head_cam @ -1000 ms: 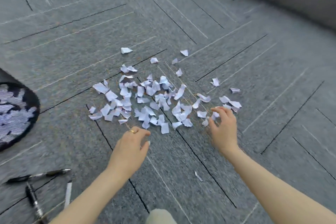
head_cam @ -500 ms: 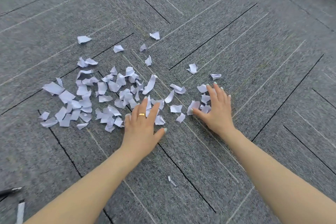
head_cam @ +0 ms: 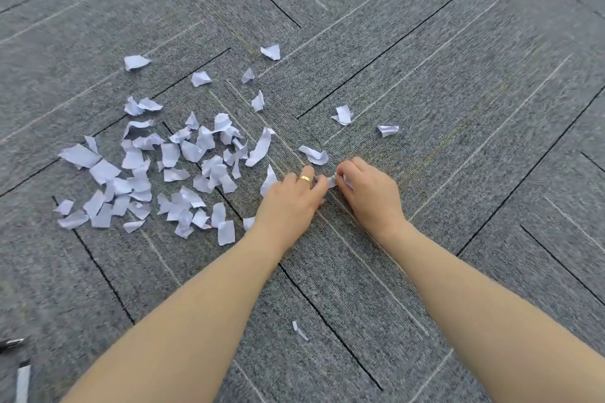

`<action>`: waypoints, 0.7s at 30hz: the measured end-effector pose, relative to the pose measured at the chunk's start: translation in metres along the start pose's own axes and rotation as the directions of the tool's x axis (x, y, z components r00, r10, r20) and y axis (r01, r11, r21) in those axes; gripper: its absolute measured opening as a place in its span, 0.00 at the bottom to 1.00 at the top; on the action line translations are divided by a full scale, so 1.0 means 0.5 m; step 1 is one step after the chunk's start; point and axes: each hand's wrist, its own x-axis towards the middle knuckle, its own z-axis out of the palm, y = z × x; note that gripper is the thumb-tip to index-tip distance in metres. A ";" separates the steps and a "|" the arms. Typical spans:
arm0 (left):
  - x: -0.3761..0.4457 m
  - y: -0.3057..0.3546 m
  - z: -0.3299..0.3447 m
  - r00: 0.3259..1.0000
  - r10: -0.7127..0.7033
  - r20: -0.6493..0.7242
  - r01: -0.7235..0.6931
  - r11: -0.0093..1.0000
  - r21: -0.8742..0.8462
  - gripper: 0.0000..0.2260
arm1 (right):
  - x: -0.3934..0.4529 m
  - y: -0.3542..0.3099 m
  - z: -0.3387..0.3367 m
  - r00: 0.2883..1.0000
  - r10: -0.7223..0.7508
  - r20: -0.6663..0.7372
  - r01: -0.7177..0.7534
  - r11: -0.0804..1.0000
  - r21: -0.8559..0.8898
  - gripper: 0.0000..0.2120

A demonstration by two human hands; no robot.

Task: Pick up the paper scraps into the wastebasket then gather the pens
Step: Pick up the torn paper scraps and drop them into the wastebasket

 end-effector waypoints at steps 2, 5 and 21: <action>0.001 -0.003 -0.007 0.999 -0.047 0.013 0.048 0.994 -0.094 0.14 | 0.008 0.004 -0.010 0.995 0.056 0.085 -0.054 0.998 -0.027 0.10; -0.012 -0.030 0.000 0.989 -0.142 0.047 0.149 0.938 -0.312 0.10 | 0.005 0.003 -0.021 0.978 0.175 0.114 -0.183 0.981 0.061 0.22; -0.378 -0.357 -0.258 0.952 -0.283 -0.119 0.126 0.713 -0.690 0.06 | 0.025 -0.580 -0.071 0.833 0.252 0.494 -0.554 0.349 0.756 0.20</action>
